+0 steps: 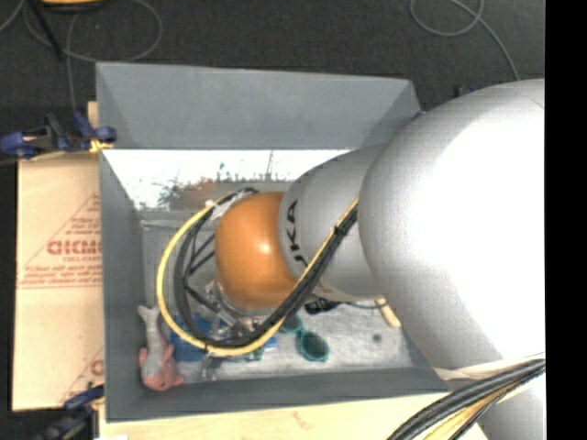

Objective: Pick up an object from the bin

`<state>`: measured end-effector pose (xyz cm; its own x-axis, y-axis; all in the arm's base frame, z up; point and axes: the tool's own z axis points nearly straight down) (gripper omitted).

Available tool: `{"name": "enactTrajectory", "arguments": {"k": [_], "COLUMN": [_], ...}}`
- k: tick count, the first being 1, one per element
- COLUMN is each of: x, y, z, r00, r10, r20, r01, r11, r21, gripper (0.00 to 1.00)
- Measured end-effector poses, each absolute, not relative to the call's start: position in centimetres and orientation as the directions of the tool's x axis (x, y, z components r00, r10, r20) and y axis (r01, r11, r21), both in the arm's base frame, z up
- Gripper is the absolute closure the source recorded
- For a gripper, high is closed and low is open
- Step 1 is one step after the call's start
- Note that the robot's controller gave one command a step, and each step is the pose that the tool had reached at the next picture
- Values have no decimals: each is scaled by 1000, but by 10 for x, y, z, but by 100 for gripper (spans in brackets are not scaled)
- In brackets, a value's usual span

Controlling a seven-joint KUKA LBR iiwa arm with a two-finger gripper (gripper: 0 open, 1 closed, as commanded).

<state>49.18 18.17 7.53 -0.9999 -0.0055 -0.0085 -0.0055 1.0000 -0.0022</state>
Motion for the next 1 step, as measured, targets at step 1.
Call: {"name": "enactTrajectory", "arguments": {"k": [1], "x": [486], "y": [177], "z": [243], "r00": [-1000], "r10": [1], "r20": [-8], "r01": [1], "r11": [1000], "r21": [4], "gripper": [100]}}
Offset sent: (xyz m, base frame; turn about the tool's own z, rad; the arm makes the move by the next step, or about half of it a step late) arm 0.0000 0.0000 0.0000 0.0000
